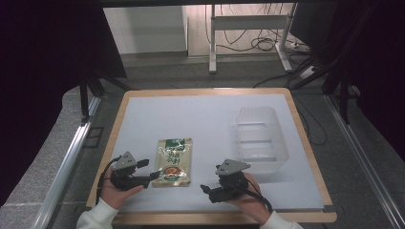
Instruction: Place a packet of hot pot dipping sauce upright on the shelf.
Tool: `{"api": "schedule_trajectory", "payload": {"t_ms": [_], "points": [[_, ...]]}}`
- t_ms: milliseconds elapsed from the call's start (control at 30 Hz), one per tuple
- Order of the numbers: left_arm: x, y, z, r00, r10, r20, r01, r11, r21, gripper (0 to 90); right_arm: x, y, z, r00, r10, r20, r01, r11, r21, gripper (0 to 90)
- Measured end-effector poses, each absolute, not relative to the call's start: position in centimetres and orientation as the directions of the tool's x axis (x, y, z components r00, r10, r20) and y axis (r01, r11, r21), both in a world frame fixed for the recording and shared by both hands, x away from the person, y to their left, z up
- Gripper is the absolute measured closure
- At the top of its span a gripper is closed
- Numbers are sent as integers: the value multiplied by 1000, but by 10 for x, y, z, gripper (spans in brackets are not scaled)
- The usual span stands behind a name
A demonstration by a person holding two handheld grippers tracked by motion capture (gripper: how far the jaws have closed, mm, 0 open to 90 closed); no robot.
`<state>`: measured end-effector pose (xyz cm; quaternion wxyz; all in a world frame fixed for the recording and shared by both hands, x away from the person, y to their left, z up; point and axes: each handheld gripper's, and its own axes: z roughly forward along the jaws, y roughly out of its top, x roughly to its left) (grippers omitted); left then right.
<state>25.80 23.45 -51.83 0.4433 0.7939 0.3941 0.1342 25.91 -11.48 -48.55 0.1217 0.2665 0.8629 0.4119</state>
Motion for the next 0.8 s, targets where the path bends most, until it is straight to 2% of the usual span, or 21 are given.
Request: {"api": "schedule_trajectory", "payload": {"t_ms": [200, 800], "points": [[255, 233, -518, 659, 741, -127, 499, -304, 811, 318, 258, -112, -481, -840, 542, -16, 337, 545, 768, 165], [262, 230, -518, 681, 723, -117, 490, -331, 806, 309, 281, -107, -463, -851, 525, 12, 338, 530, 778, 165]]}}
